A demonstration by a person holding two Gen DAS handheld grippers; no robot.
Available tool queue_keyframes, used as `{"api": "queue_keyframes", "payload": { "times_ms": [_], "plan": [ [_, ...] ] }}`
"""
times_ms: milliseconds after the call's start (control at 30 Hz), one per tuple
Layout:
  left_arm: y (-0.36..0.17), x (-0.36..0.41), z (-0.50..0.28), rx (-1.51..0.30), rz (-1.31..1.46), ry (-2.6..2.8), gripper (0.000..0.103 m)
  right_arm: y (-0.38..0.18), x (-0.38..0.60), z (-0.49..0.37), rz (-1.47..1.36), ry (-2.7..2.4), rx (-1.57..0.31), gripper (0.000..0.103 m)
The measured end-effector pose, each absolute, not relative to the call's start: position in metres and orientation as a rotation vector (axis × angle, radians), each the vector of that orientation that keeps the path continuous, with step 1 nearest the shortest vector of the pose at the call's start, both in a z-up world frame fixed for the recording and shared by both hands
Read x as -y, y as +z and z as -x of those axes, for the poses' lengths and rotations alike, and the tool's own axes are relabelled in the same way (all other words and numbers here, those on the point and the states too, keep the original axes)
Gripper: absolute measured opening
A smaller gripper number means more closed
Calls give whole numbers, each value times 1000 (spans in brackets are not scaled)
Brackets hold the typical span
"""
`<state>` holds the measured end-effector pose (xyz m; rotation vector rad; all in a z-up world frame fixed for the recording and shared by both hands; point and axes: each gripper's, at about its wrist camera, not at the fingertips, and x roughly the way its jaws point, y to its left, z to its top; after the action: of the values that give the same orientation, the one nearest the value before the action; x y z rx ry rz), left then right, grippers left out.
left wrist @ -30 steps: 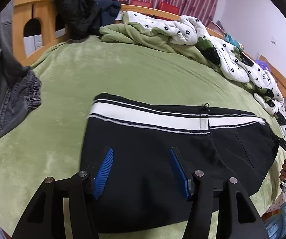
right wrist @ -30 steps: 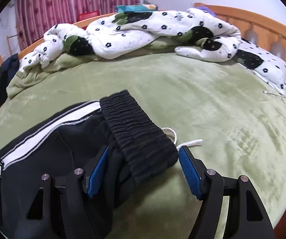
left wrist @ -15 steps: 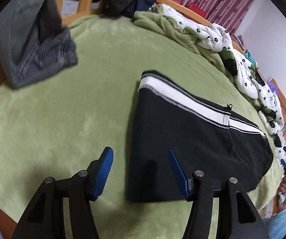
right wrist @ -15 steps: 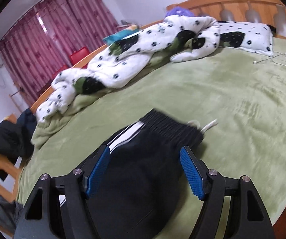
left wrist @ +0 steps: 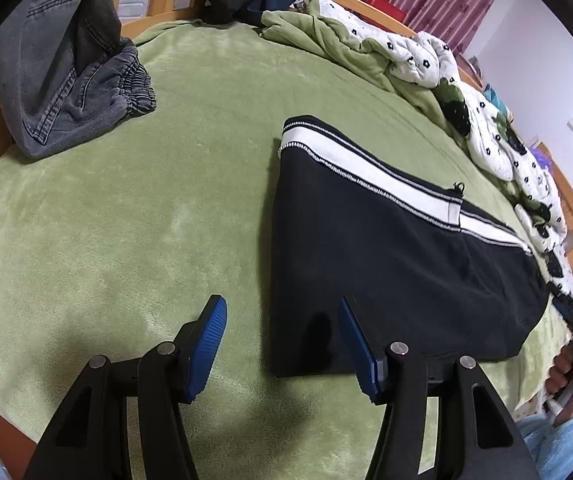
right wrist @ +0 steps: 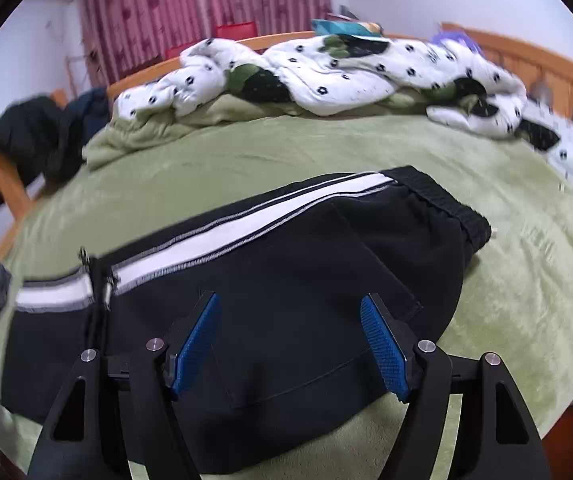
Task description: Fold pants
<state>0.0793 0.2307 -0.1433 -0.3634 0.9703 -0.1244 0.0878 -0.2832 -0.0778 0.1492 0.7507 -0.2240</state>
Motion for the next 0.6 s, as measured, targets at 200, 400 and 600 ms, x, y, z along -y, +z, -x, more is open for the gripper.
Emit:
{"api": "queue_keyframes", "payload": {
  "times_ms": [200,400,600],
  "plan": [
    [-137,-232,-80,-948,389,-127,56,-82,250,-84,-19,-155,-759,71],
    [-136,-227,-80,-939,356,-135,56,-82,243,-86,-59,-112,-763,72],
    [-144,-235,-80,-948,405,-130,56,-84,237,-91,-142,-53,-783,72]
  ]
}}
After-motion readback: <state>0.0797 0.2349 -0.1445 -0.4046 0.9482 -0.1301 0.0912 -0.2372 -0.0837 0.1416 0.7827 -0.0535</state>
